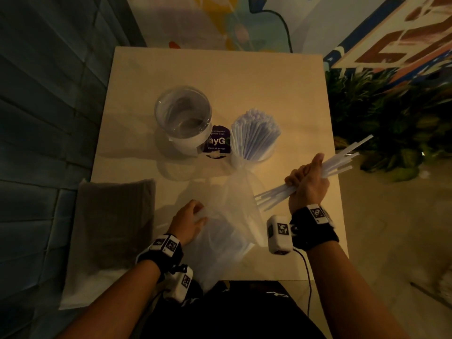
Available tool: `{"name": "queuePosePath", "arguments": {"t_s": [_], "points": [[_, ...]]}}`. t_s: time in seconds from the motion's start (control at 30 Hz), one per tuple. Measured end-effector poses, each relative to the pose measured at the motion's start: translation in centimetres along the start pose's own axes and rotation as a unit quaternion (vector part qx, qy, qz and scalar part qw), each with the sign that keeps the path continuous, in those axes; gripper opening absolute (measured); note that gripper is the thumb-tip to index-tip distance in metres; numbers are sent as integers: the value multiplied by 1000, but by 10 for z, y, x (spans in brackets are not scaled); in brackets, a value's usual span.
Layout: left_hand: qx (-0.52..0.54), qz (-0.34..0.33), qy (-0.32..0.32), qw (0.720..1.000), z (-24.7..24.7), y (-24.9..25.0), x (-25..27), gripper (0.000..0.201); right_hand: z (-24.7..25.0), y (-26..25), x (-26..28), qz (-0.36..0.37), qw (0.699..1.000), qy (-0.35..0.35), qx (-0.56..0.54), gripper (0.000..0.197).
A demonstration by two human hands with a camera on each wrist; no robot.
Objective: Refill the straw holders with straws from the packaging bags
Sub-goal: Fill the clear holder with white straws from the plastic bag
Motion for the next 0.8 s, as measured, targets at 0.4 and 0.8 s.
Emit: {"name": "queuePosePath", "arguments": {"t_s": [0.4, 0.8], "points": [[333, -108, 65, 934, 23, 68, 34, 14, -44, -108, 57, 176, 970, -167, -13, 45], [654, 78, -112, 744, 10, 115, 47, 43, -90, -36, 126, 86, 910, -400, 61, 25]]}}
Point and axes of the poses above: each hand's wrist, its own x-axis away from the middle knuckle, its own z-axis out of the back of the hand, y = z × x, the point moved 2 cm from there along -x, towards the middle knuckle, and after that the axes turned 4 degrees about -y, right-handed, at the moved point
